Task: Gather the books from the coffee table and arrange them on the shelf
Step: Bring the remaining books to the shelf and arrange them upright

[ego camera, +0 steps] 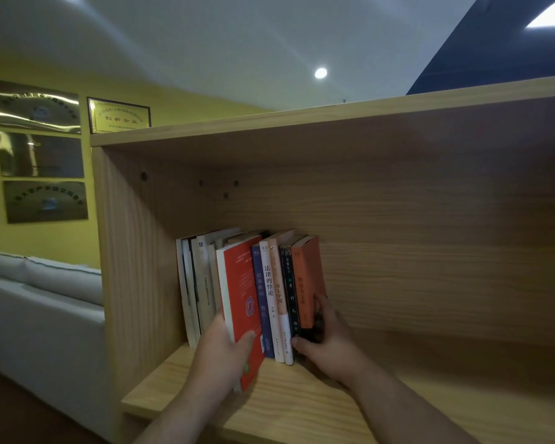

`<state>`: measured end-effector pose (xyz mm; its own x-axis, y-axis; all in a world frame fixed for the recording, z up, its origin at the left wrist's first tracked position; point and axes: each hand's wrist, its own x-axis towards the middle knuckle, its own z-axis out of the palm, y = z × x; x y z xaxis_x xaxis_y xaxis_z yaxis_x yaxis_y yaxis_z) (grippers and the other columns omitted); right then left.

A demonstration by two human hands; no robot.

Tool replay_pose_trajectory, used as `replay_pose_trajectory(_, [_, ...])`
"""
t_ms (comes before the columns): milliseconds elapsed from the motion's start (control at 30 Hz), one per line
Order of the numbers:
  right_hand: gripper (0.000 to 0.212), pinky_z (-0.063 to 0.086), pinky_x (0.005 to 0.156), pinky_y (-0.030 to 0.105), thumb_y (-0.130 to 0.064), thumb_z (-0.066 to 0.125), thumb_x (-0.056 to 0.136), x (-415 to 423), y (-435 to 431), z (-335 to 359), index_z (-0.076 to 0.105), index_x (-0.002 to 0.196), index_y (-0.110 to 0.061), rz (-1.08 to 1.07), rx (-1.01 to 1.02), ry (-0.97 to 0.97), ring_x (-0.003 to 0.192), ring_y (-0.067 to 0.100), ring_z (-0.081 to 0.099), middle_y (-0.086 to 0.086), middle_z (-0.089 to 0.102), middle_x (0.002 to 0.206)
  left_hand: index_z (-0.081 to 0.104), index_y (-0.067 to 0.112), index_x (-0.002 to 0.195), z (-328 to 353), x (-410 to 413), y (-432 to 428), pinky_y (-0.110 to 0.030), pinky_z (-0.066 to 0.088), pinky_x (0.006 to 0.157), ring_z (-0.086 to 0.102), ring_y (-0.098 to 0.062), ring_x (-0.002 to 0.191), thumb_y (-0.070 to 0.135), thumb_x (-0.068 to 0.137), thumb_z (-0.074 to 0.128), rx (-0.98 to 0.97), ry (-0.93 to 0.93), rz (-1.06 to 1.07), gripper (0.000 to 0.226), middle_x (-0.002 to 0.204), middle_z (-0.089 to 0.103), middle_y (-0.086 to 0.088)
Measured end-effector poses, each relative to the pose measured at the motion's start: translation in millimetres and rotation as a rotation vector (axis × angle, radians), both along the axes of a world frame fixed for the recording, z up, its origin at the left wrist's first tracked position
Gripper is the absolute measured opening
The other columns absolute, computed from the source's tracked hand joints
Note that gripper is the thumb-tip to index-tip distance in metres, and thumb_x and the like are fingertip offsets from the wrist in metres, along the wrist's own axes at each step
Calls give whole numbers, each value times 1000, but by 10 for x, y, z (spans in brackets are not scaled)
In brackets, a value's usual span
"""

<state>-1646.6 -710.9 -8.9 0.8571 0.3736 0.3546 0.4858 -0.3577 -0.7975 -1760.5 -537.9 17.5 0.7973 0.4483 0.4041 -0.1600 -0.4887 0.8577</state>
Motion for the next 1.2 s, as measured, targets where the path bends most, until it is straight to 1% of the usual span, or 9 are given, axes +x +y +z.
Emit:
replay_pose_trajectory(367, [108, 49, 110, 38, -60, 77, 68, -7, -14, 12, 12, 155, -56, 31, -54, 53, 131, 7, 53, -19, 47, 145, 65, 26, 101, 11, -659, 260, -45, 57, 77, 73, -26, 89, 22, 75, 81, -308, -162, -79, 31, 92, 78, -2])
replay_pose_trajectory(467, [71, 56, 98, 37, -57, 74, 77, -140, -34, 83, 39, 137, -68, -20, 121, 75, 120, 5, 61, -18, 61, 134, 66, 16, 104, 12, -661, 267, -37, 61, 64, 75, -25, 79, 39, 39, 98, -468, -164, -255, 76, 94, 77, -13])
replay_pose_trajectory(533, [32, 53, 86, 24, -36, 71, 92, -272, -93, 216, 58, 108, -60, -137, 310, 18, 103, 0, 63, -18, 66, 115, 65, 10, 109, 29, -506, 205, -37, 62, 63, 75, -29, 80, 34, 25, 101, -554, -132, -366, 95, 99, 75, -22])
replay_pose_trajectory(600, [16, 56, 90, 36, -31, 69, 95, -352, -205, 338, 69, 93, -46, -171, 542, 100, 96, 13, 70, -2, 75, 107, 65, 10, 111, 97, -328, 57, -36, 62, 62, 75, -31, 82, 34, 13, 101, -559, -82, -454, 107, 98, 76, -20])
replay_pose_trajectory(633, [8, 57, 95, 48, -40, 69, 91, -383, -244, 400, 75, 95, -36, -88, 636, 251, 96, 26, 74, 7, 79, 104, 65, 11, 110, 120, -240, -21, -35, 61, 60, 75, -30, 80, 29, 16, 101, -560, -57, -479, 102, 96, 76, -19])
replay_pose_trajectory(733, [60, 54, 99, 56, -58, 64, 80, -449, -327, 521, 67, 122, -15, 148, 634, 654, 102, 40, 74, 18, 77, 111, 64, 10, 109, 213, -35, -193, -36, 60, 58, 76, -30, 76, 6, 50, 93, -558, -1, -502, 66, 92, 77, -18])
replay_pose_trajectory(933, [47, 53, 98, 63, -15, 81, 78, -313, -400, 491, 61, 120, -21, 82, 671, 685, 97, 43, 75, 19, 79, 102, 64, 20, 105, 94, 157, -185, -35, 56, 74, 72, -22, 89, 32, 87, 70, -184, -6, -115, 22, 95, 74, 1])
replay_pose_trajectory(1100, [48, 52, 97, 66, -11, 80, 71, -382, -599, 552, 62, 115, -18, 9, 786, 590, 92, 45, 75, 21, 79, 98, 48, 18, 139, -88, 191, 1, -37, 39, 105, 43, -21, 128, 39, 93, 59, 120, 5, 140, 52, 136, 43, -4])
replay_pose_trajectory(1200, [37, 52, 95, 67, -12, 75, 77, -419, -837, 564, 66, 113, -11, -72, 853, 485, 89, 44, 74, 23, 78, 97, 42, 28, 144, -91, 213, 7, -37, 33, 113, 33, -17, 133, 43, 89, 63, 214, 6, 104, 61, 132, 34, 5])
